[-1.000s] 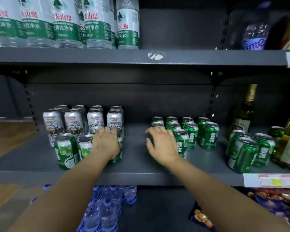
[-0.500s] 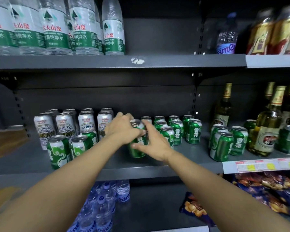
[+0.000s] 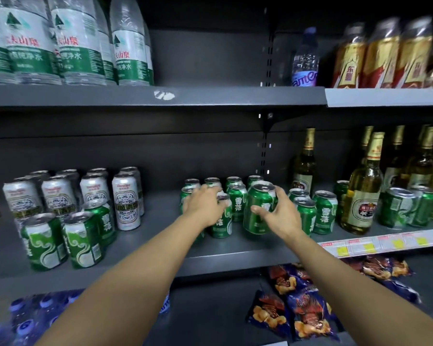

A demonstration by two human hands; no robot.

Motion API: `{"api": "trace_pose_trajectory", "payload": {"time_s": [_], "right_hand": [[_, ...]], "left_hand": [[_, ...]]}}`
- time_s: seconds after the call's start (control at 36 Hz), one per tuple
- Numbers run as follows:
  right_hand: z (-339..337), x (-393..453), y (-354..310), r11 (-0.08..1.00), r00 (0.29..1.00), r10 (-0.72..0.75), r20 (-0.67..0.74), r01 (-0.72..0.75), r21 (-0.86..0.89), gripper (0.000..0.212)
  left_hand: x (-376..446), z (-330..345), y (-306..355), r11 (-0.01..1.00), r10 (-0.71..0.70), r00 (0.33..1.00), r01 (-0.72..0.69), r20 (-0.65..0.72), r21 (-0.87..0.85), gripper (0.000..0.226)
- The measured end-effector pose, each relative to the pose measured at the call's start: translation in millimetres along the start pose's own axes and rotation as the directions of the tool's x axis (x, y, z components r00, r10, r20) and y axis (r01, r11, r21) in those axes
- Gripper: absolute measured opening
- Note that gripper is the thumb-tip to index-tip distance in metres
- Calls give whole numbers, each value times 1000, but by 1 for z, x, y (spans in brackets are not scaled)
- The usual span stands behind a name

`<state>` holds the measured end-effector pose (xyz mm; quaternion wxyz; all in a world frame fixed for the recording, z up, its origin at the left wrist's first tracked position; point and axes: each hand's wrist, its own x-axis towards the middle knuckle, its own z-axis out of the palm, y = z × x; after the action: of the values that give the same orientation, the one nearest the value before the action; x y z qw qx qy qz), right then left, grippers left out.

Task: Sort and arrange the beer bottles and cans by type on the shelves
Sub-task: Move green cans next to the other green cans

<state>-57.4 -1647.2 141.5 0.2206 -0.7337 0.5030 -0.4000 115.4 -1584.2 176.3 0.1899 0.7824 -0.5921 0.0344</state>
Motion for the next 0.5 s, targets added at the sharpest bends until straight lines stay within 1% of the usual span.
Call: {"api": "trace_pose_trajectory", "payload": {"time_s": [0.08,0.19,0.31,0.36,0.42,0.5], "right_hand": [[2,10,11,998,998,53,41,-54,18,85],[14,20,18,998,992,59,112,-60,8,82],[33,36,25,998,988,60,146,-65,28,80],[41,45,27,998,986,58,159,-63,29,76],[45,52,27,998,984,55,168,-60,28,74],[50,60,29,999,984,45,174,-48,14,76]], "left_hand": [[9,14,-6,994,16,1000,-16,-4,108,53],[22,25,-8,981,37,999,-44,39,190,68],[34,30,-6,955,38,994,-65,100,289,81],[38,33,-6,942,39,990,-82,136,325,79],[40,36,-7,943,40,989,-84,141,323,74],[41,46,-12,949,68,996,-80,50,305,68]]}}
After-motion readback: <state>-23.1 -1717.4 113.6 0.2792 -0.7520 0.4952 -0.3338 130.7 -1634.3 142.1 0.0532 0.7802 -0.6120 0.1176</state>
